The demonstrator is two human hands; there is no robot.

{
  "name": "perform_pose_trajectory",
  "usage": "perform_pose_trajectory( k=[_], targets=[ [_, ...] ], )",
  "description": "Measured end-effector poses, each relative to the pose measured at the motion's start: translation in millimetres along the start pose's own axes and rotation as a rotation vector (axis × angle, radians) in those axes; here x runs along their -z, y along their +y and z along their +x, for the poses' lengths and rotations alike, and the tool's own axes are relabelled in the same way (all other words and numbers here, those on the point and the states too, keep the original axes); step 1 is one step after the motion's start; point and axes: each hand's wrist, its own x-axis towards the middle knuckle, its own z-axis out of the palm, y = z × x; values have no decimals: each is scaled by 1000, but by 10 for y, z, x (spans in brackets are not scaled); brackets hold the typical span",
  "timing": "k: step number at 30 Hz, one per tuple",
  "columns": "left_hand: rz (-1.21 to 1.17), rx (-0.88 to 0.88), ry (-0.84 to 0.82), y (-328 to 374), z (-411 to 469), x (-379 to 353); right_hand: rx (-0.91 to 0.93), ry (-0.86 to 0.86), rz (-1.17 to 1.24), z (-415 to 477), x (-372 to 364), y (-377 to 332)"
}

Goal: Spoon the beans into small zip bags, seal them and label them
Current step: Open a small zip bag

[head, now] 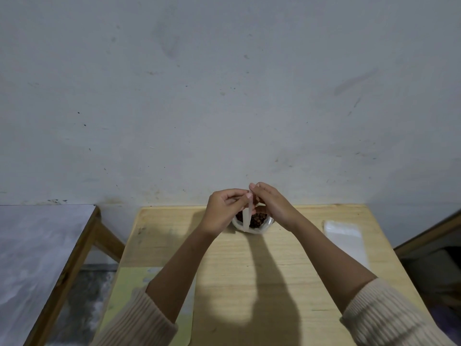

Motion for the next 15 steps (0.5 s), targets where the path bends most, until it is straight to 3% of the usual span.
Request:
perform_pose_trajectory(
  k=[15],
  targets=[
    [35,-18,5,-90,-5,-4,15,49,-37,-23,-40,-49]
  ],
)
